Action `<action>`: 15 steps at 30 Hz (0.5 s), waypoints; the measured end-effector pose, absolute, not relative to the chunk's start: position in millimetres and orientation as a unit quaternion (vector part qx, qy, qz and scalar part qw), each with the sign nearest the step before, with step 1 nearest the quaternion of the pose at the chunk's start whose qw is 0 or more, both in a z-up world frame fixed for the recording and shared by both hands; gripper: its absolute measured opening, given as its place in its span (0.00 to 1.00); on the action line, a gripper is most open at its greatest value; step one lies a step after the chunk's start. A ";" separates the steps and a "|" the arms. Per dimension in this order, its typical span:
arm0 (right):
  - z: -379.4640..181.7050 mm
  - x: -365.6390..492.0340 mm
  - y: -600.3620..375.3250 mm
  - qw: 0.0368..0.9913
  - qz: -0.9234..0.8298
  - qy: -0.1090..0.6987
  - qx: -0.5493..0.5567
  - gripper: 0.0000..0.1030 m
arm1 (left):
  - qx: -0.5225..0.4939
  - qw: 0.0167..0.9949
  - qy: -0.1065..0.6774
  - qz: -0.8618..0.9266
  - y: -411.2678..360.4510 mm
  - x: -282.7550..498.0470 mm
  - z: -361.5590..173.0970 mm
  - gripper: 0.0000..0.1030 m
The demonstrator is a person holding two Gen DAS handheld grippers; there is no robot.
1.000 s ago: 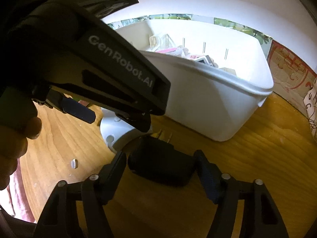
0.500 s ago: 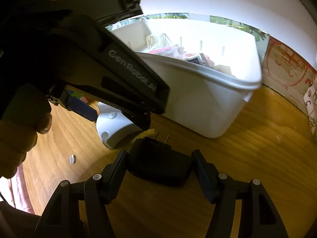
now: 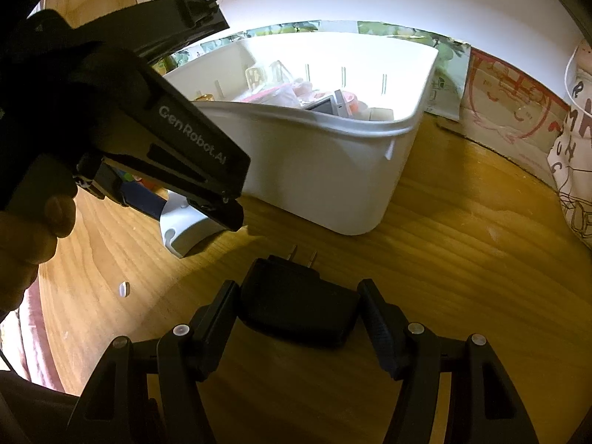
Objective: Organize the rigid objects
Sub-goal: 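Grasp the white plastic holder with the left tool while the right tool grasps the black charger, then lift and carry the white holder and black charger with both tools over the bin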
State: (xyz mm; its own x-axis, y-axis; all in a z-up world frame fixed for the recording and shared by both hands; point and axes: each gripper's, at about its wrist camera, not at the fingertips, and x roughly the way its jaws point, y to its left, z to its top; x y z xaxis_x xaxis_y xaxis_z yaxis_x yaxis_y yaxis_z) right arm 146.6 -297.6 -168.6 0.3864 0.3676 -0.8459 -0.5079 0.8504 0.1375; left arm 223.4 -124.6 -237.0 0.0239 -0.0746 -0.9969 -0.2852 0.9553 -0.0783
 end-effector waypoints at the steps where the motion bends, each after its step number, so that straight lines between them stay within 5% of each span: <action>1: -168.1 147.1 -295.5 0.829 0.264 0.487 -0.072 0.64 | -0.130 0.703 0.696 0.074 -125.3 222.8 -237.6 0.68; 15: -159.3 144.6 -295.4 0.824 0.277 0.489 -0.071 0.64 | -0.126 0.698 0.702 0.058 -119.2 172.9 -222.7 0.68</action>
